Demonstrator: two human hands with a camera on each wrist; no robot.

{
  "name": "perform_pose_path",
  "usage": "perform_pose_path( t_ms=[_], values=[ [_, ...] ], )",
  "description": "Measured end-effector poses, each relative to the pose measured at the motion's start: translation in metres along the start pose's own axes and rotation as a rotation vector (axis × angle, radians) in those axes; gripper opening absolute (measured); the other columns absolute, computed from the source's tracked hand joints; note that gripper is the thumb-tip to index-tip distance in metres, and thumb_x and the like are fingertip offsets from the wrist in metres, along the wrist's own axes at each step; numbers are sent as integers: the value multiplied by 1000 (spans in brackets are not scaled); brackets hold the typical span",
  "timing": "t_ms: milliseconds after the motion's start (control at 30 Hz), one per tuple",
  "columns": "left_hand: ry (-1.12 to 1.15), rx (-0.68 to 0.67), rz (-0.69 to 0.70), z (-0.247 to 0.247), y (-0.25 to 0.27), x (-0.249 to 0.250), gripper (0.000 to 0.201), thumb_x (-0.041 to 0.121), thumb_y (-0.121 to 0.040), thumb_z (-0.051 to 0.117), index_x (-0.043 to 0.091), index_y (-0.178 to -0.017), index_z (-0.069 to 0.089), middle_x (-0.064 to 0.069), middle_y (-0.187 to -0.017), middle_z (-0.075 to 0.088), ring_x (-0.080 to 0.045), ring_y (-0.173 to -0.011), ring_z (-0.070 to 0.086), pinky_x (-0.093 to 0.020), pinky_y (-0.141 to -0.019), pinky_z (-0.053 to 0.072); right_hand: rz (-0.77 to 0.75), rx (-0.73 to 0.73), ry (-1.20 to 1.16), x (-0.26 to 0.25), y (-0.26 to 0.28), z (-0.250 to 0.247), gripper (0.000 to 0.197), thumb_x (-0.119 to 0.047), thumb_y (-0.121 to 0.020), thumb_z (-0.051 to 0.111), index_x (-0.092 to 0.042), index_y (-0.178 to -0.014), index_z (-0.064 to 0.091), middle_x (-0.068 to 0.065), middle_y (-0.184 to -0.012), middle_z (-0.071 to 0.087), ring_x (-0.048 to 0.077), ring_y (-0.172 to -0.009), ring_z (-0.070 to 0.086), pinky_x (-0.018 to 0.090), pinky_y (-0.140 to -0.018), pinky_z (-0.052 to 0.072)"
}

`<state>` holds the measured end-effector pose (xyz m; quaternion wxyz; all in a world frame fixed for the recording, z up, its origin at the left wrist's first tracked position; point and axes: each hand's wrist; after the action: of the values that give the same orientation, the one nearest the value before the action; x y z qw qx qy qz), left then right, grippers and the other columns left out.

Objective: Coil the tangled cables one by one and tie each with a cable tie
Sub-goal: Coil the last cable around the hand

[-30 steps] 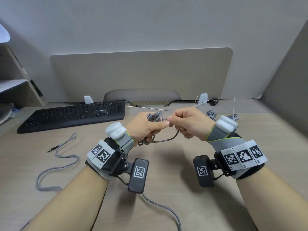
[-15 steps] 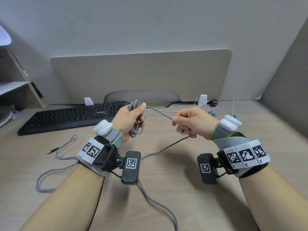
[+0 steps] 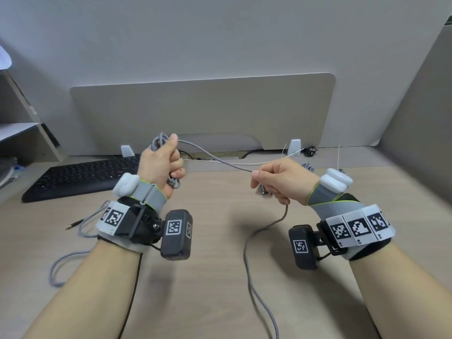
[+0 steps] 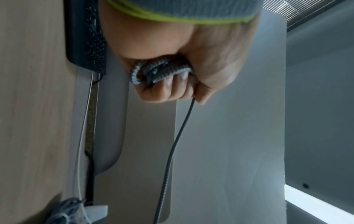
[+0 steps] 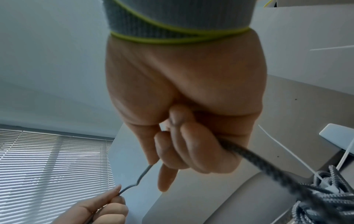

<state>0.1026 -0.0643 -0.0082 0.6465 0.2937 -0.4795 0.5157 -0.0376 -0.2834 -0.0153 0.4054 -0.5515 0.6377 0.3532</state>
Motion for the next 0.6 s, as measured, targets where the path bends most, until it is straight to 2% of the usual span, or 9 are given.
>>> perform_pose_path(
  t_ms=[100, 167, 267, 367, 467, 533, 600],
  values=[
    [-60, -79, -64, 3, 6, -8, 43, 29, -97, 60, 26, -65, 32, 8, -51, 22, -6, -40, 15, -15, -38, 18, -12, 40, -32, 1, -2, 2, 29, -24, -101, 49, -7, -85, 65, -8, -45, 32, 7, -37, 27, 19, -41, 22],
    [-109, -141, -118, 14, 14, -18, 35, 32, -95, 62, 23, -68, 41, 8, -49, 22, -6, -38, 16, -15, -40, 17, -34, 60, -74, -1, -2, 4, 29, -24, -103, 45, -5, -91, 64, -4, -48, 31, 10, -40, 24, 18, -41, 20],
    [-137, -176, -154, 27, 22, -27, 26, 35, -94, 62, 11, -83, 58, 7, -49, 21, -8, -37, 19, -18, -42, 17, -65, 75, -145, -4, 0, 3, 31, -24, -104, 42, -2, -100, 63, 2, -53, 28, 14, -44, 21, 18, -42, 20],
    [-114, -192, -206, 31, 25, -35, 27, 35, -96, 59, 8, -95, 61, 4, -50, 24, -9, -38, 25, -19, -41, 25, -93, 68, -175, -7, 3, 4, 29, -19, -104, 41, -1, -106, 63, 3, -53, 28, 14, -43, 21, 19, -44, 19],
    [-131, -179, -273, 36, 29, -43, 26, 35, -96, 59, 10, -91, 60, -1, -54, 45, -11, -40, 37, -20, -41, 34, -110, 8, -172, -8, 2, 12, 26, -16, -103, 43, -3, -106, 65, -1, -50, 30, 12, -43, 21, 20, -45, 16],
    [-142, -188, -299, 39, 31, -47, 22, 32, -96, 60, 14, -84, 56, -7, -71, 65, -11, -43, 45, -22, -43, 40, -124, -52, -167, -8, 3, 17, 25, -14, -103, 44, -8, -103, 68, -5, -48, 31, 14, -47, 20, 21, -45, 16],
    [-86, -188, -314, 40, 31, -46, 17, 28, -97, 58, 15, -87, 54, -9, -83, 73, -14, -50, 58, -25, -48, 47, -120, -91, -135, -7, 3, 23, 25, -12, -102, 46, -14, -103, 70, -9, -46, 33, 13, -46, 21, 20, -44, 19]
  ],
)
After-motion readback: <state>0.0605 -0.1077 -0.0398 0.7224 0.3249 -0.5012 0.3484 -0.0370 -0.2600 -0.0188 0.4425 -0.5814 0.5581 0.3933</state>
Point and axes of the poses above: each hand's wrist, its own y-axis away from the middle knuckle, its own z-axis out of the palm, x = y × z
